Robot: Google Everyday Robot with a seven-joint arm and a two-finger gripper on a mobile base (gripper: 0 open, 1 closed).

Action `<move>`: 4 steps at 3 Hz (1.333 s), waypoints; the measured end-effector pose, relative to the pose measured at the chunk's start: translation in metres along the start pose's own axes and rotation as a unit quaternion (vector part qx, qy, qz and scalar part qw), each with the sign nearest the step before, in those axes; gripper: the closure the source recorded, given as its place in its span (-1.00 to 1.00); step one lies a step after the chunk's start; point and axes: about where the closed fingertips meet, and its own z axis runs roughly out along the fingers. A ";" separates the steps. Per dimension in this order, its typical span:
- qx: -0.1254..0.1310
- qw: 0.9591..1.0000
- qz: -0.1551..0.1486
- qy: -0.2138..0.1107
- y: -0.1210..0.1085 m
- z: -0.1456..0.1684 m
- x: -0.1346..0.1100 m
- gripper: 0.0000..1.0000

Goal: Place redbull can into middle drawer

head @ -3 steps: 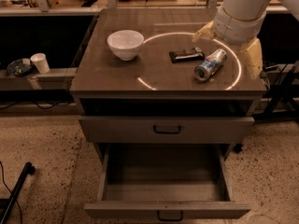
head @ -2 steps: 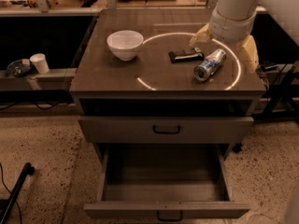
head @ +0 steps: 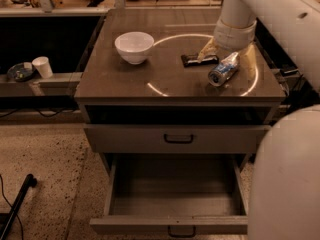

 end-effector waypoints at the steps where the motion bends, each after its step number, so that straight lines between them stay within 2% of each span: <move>1: 0.014 0.999 -0.007 -0.037 -0.020 0.022 0.000 -0.21; 2: 0.043 0.997 0.012 -0.068 -0.029 0.029 -0.001 0.26; 3: 0.081 0.991 0.056 -0.094 -0.024 0.010 -0.007 0.72; 4: 0.109 0.975 0.145 -0.131 0.002 -0.008 -0.013 1.00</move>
Offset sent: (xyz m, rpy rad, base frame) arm -0.0054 0.0213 -0.0260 0.2273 0.2025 -0.0524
